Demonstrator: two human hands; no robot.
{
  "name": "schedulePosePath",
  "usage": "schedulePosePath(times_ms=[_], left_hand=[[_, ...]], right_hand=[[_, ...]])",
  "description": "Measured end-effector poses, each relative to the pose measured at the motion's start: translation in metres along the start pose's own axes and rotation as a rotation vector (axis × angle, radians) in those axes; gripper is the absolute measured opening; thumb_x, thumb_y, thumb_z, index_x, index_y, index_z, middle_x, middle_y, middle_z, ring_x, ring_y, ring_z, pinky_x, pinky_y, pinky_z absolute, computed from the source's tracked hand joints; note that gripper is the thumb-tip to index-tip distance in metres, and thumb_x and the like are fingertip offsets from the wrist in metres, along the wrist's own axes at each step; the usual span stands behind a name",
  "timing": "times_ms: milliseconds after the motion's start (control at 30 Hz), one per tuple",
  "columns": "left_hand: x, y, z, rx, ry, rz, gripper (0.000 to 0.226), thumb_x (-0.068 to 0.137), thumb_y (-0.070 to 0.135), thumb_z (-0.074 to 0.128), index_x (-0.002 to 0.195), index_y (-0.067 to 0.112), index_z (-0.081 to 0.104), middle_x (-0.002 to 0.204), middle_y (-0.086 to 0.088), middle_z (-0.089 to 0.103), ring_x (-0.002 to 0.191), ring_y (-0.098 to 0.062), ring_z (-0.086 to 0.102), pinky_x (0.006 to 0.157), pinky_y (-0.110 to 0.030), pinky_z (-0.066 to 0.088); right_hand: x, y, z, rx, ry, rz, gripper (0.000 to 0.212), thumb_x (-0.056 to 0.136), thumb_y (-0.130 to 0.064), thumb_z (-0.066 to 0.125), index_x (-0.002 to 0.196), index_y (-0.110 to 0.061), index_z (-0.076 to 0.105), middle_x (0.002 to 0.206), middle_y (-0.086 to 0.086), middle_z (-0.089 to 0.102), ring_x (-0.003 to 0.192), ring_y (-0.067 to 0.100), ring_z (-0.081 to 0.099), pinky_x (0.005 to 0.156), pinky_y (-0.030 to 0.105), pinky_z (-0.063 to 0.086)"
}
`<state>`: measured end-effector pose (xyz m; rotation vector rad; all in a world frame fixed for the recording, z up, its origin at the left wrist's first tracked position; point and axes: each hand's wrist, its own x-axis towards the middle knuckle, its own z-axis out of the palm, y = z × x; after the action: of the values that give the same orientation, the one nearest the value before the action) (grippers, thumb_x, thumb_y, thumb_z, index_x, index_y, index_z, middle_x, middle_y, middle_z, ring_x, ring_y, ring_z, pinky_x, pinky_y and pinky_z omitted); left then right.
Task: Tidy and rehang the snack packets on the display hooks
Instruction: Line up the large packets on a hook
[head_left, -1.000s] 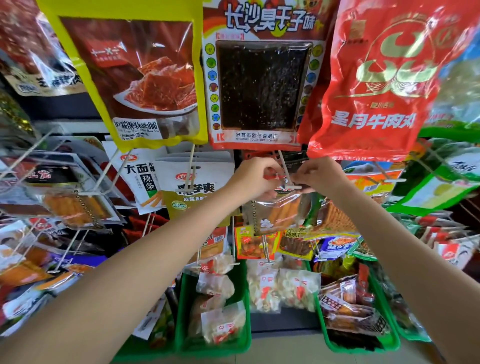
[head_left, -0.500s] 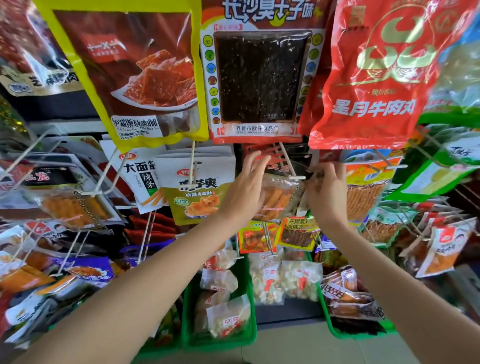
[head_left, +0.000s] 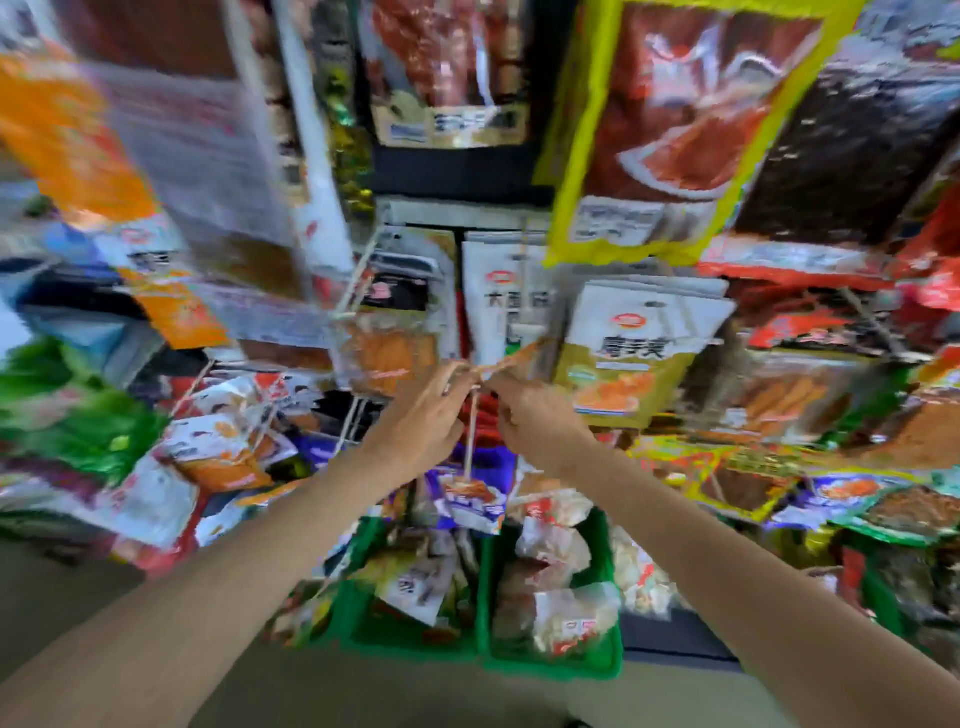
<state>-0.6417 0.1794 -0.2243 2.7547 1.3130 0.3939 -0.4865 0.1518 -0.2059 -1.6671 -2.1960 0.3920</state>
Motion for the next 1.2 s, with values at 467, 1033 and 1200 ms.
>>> schedulePosePath(times_ms=[467, 1033, 1200], left_hand=[[-0.091, -0.123, -0.068, -0.044, 0.031, -0.248, 0.049, 0.091, 0.007, 0.043, 0.138, 0.013, 0.034, 0.142, -0.009, 0.027, 0.109, -0.022, 0.050, 0.091, -0.026, 0.037], [-0.048, -0.063, -0.052, -0.260, 0.160, 0.064, 0.058, 0.092, 0.021, 0.046, 0.143, 0.017, 0.020, 0.115, -0.010, 0.057, 0.049, -0.018, 0.050, 0.045, -0.036, 0.048], [-0.007, -0.019, -0.037, -0.910, -0.240, -0.214, 0.021, 0.090, 0.013, 0.056, 0.110, 0.006, 0.054, 0.064, -0.001, 0.059, 0.040, -0.008, 0.057, 0.044, -0.025, 0.052]], right_hand=[[0.138, -0.071, 0.042, 0.887, 0.266, 0.660, 0.038, 0.079, 0.001, 0.065, 0.109, -0.008, 0.044, 0.106, 0.018, 0.061, 0.062, 0.017, 0.065, 0.069, 0.034, 0.059], [0.024, -0.071, -0.030, 0.756, -0.128, 0.476, 0.018, 0.090, -0.011, 0.057, 0.100, 0.004, 0.059, 0.084, 0.019, 0.068, 0.052, 0.012, 0.068, 0.063, 0.025, 0.059], [-0.017, -0.014, -0.043, 0.710, -0.112, 0.580, 0.021, 0.092, -0.015, 0.054, 0.100, 0.004, 0.059, 0.058, 0.000, 0.069, 0.047, 0.009, 0.065, 0.055, 0.018, 0.052]])
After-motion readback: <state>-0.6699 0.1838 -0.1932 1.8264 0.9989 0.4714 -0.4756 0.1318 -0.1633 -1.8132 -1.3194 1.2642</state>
